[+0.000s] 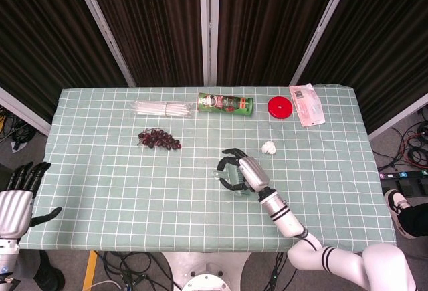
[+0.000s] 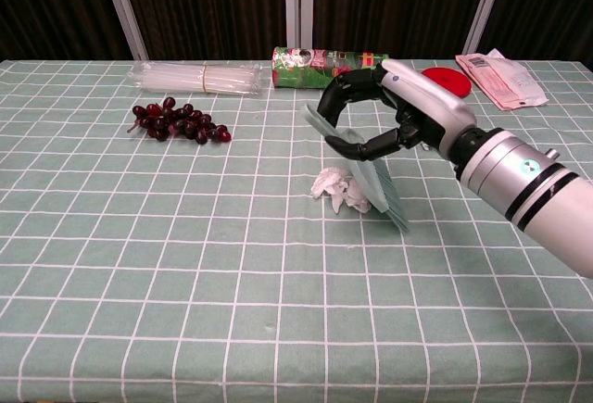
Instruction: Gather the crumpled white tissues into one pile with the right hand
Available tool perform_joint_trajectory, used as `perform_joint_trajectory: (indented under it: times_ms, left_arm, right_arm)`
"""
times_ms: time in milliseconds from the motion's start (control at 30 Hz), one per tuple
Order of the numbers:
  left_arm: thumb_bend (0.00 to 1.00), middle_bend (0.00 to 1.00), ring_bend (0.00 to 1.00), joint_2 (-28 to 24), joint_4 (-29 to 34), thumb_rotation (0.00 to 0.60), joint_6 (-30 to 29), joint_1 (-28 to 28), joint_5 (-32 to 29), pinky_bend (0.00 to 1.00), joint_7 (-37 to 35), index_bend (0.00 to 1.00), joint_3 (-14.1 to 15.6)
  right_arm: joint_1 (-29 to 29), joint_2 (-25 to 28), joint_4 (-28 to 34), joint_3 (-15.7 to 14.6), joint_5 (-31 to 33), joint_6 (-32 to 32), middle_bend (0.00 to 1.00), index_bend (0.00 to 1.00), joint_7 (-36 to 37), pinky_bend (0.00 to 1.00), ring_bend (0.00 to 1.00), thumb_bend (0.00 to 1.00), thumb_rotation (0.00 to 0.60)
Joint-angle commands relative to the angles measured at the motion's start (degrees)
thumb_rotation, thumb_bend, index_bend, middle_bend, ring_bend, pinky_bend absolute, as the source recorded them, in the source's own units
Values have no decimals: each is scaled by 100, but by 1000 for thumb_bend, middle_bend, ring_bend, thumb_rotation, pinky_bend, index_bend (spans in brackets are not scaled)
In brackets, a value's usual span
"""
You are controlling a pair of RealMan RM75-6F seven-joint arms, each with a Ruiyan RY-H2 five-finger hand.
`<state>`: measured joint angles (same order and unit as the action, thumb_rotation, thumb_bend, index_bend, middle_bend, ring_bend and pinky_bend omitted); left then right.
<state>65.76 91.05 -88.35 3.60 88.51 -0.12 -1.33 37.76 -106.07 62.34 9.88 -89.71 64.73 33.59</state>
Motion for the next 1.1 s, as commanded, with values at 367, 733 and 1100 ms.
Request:
perform_joint_trajectory:
  times_ms: [367, 733, 1100]
  left_arm:
    - [17, 97, 43, -65, 156, 600, 10, 9, 12, 82, 164, 82, -11]
    - [17, 97, 43, -227, 548, 600, 86, 34, -55, 82, 553, 82, -29]
    - [17, 97, 43, -274, 744, 600, 208, 78, -131, 82, 741, 82, -35]
  right_arm:
    - [593, 1645, -384, 124, -146, -553, 533, 581, 739, 137, 177, 327, 600]
    - [1207, 721, -2669, -527, -592, -906, 536, 609, 2132, 136, 177, 328, 600]
    - [1270, -121, -3954, -956, -653, -972, 545, 625, 3489, 136, 194, 329, 600]
